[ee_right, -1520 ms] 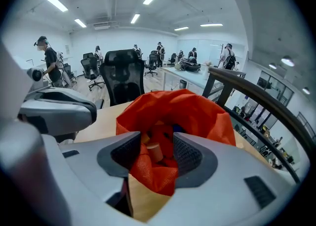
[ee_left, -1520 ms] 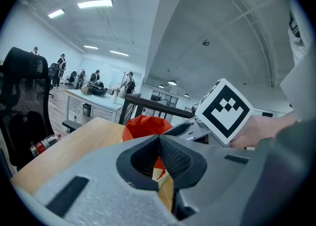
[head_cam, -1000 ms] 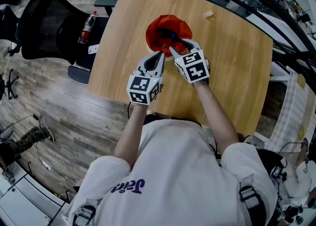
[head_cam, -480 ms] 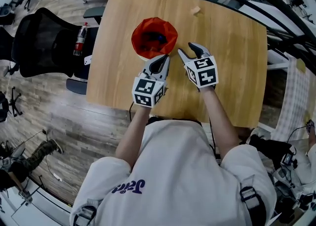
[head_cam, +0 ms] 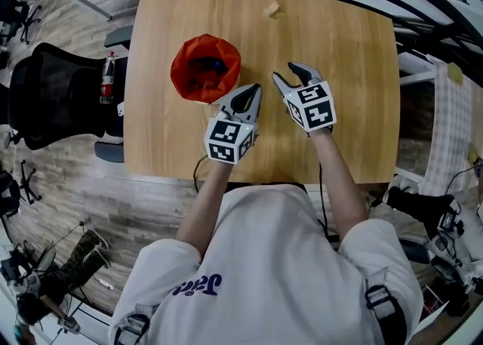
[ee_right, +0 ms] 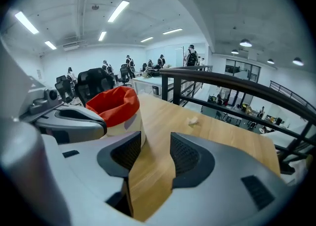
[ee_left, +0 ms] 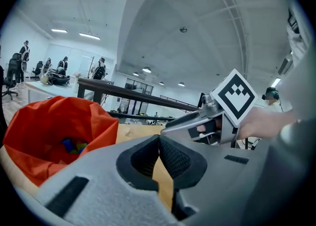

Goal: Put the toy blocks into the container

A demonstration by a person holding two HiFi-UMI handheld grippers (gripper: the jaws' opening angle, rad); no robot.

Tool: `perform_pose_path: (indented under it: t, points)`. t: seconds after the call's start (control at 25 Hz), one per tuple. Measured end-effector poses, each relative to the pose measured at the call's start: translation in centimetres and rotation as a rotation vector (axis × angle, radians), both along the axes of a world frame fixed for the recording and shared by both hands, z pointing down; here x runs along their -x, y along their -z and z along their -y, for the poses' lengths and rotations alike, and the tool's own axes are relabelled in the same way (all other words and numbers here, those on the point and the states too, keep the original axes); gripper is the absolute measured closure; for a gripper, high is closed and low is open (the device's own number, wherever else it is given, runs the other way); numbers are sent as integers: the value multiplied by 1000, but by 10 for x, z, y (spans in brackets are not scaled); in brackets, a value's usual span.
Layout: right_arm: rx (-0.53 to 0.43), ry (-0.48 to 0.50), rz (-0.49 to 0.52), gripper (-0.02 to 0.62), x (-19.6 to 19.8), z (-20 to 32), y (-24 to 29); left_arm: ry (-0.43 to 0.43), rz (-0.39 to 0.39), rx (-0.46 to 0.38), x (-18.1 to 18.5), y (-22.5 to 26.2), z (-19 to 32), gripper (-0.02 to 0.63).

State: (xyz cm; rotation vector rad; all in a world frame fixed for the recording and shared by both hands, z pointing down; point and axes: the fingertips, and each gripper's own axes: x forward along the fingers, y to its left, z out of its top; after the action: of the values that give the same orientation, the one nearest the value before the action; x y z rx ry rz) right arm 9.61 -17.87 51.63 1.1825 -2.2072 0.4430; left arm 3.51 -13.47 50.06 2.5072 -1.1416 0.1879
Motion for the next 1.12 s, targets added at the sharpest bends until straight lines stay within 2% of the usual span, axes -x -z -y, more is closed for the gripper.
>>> perform_pose_path:
  t: [0.28,0.52,0.64,0.92,1.0,1.12]
  points:
    - [-12,132,-36,402,-32,37,-20,-20,13,33,-41,-21,29,592]
    - [-58,271,-128,402,-43,91,-39,10,10,67,-59,-44,61,592]
    - [-97,371,-208,402,-41,126,-48,35,2,81,-63,-54,82,592]
    - [-186,670,-426,402,-35,201,-74,91,-24,118,-74,-84,125,592]
    - [-201,747,-477,402,-44,199,-69,102,-34,117,-86,-78,115,592]
    - [-229,831,-557,402,-71,170,-36,98,-43,77,-120,-42,75,592]
